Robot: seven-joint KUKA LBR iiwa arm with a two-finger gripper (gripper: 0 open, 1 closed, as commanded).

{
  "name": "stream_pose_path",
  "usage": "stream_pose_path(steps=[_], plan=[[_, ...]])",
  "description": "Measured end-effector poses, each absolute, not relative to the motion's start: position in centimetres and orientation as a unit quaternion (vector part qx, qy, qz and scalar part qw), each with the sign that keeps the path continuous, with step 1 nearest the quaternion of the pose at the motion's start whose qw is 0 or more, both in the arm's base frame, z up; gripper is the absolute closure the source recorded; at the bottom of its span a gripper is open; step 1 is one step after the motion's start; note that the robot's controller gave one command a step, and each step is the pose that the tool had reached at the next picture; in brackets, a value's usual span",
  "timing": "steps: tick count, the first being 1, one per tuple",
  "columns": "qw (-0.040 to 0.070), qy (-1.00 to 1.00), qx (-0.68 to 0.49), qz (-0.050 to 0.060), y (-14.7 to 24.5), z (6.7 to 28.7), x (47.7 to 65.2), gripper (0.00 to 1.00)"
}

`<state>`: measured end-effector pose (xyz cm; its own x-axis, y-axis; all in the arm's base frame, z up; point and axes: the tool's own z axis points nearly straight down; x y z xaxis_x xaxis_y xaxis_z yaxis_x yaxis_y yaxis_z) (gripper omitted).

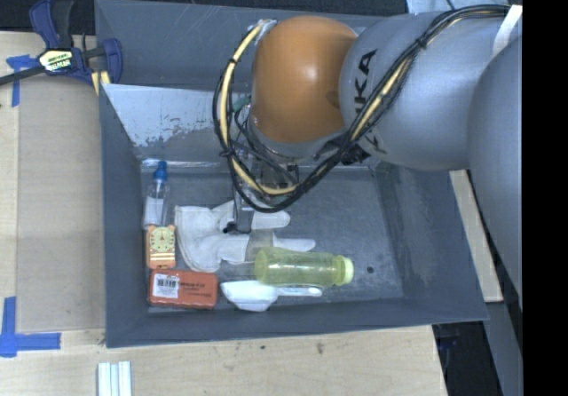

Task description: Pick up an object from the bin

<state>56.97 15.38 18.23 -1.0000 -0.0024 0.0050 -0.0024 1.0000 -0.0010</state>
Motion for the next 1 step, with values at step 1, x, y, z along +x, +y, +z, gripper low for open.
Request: stream_pose_path(steps=[1], plan=[[-0.001,-1.0,0.0,-0.001,15.36,18.67,57.15,0.0]])
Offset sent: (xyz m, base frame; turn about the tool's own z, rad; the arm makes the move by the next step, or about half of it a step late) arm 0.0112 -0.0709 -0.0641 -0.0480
